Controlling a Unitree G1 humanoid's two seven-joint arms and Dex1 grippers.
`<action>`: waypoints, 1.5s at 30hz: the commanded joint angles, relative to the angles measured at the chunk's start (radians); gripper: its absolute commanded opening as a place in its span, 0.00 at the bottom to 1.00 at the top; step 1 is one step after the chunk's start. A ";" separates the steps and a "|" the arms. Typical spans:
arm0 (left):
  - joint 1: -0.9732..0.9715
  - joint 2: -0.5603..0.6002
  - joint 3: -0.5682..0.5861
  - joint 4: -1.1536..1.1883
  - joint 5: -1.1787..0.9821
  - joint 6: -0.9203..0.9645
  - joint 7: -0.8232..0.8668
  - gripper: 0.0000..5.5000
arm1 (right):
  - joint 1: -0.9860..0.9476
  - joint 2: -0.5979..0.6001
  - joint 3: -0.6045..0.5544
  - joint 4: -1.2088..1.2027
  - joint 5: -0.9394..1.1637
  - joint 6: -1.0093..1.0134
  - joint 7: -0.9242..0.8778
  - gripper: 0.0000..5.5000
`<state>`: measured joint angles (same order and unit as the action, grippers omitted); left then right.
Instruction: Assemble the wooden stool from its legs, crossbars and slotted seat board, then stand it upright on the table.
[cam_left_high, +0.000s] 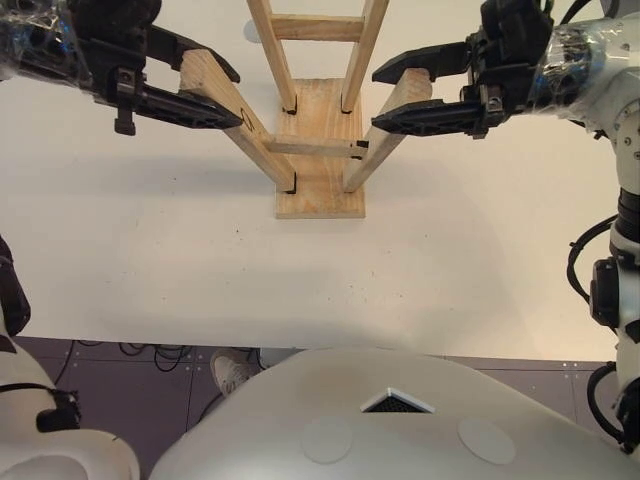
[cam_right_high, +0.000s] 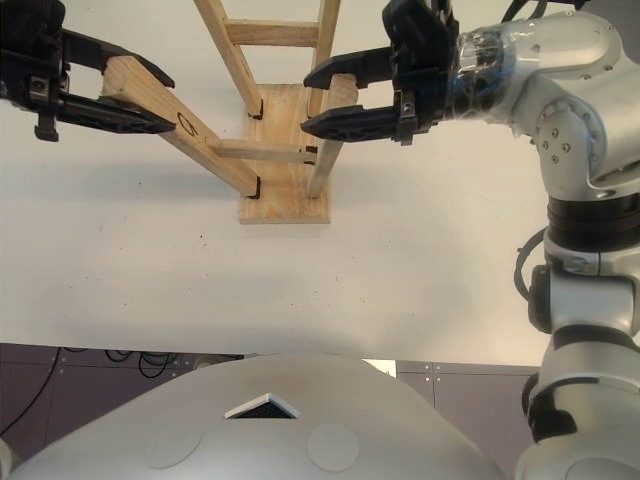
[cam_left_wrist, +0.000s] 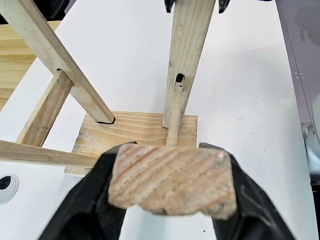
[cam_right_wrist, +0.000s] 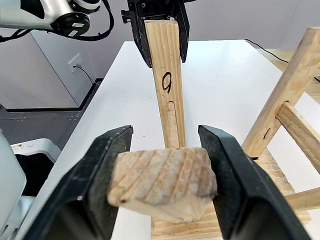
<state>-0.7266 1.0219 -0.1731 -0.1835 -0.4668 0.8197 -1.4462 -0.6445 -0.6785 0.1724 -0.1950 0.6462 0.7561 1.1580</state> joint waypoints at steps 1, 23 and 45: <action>0.094 -0.100 -0.081 -0.131 -0.086 0.106 0.043 0.37 | 0.038 0.057 0.123 -0.016 -0.052 0.011 -0.010 0.39; 0.159 -0.092 0.241 -0.044 -0.204 0.054 0.167 0.57 | 0.024 0.114 0.013 -0.002 0.022 0.095 -0.076 0.63; 0.655 -0.481 0.235 -0.233 -0.011 0.079 1.043 0.17 | 0.177 0.303 -0.007 -0.024 -0.142 -0.066 -0.764 0.26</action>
<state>-0.0680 0.5660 0.0799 -0.3720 -0.4768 0.8532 -0.4353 -0.4973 -0.3931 0.0877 -0.2410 0.6152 0.7276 0.4346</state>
